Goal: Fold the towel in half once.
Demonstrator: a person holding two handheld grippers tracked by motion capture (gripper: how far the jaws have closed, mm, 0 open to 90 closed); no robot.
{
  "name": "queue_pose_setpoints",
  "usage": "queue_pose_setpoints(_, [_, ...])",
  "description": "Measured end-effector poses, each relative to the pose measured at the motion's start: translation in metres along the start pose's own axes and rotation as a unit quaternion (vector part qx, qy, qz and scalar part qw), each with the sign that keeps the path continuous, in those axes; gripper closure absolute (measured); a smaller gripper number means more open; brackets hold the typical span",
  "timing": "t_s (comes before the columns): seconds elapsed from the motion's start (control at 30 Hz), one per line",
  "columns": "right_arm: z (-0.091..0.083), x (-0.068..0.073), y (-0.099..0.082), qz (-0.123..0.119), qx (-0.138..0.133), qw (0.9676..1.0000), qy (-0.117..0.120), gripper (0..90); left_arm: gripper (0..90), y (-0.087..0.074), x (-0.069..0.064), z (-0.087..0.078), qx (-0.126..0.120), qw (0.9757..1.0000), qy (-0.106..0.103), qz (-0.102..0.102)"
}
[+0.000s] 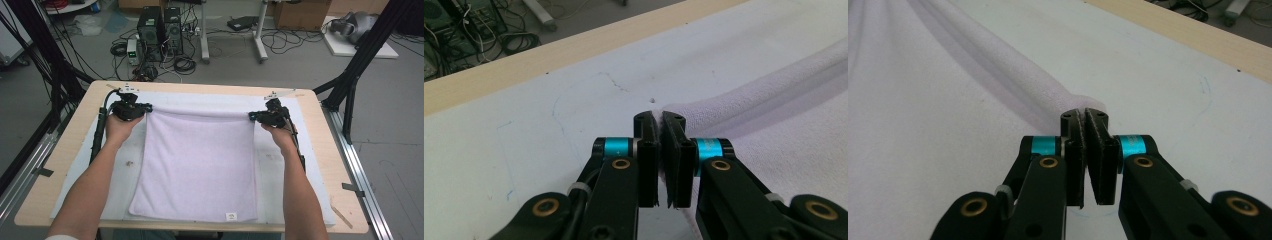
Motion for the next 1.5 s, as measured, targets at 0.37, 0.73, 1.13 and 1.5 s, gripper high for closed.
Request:
queue_pose_setpoints(0.37, [-0.011, 0.007, 0.007, -0.012, -0.012, 0.9998, 0.006, 86.3, 84.8, -0.005, -0.005, -0.012, -0.009, 0.9999, -0.006, 0.005])
queue_pose_setpoints(0.73, [-0.018, 0.010, 0.012, -0.017, -0.017, 0.9997, 0.002, 86.4, 84.7, -0.003, -0.005, -0.018, -0.016, 0.9998, -0.009, 0.002])
queue_pose_setpoints(1.13, [-0.014, 0.008, 0.013, -0.016, -0.006, 0.9999, 0.000, 86.4, 84.6, -0.002, -0.003, -0.015, -0.019, 0.9997, -0.013, -0.002])
queue_pose_setpoints(1.5, [-0.015, 0.009, 0.013, -0.022, -0.003, 0.9998, 0.001, 86.4, 84.6, -0.001, -0.006, -0.019, -0.025, 0.9995, -0.020, -0.001])
Point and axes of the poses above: each handheld gripper's, and its own axes: z roughly forward along the jaws, y roughly out of its top, x roughly to its left, the point moved 7 cm from there along z, roughly forward along the jaws, and after that the axes turned 15 degrees about -z, right-handed, at the moved point
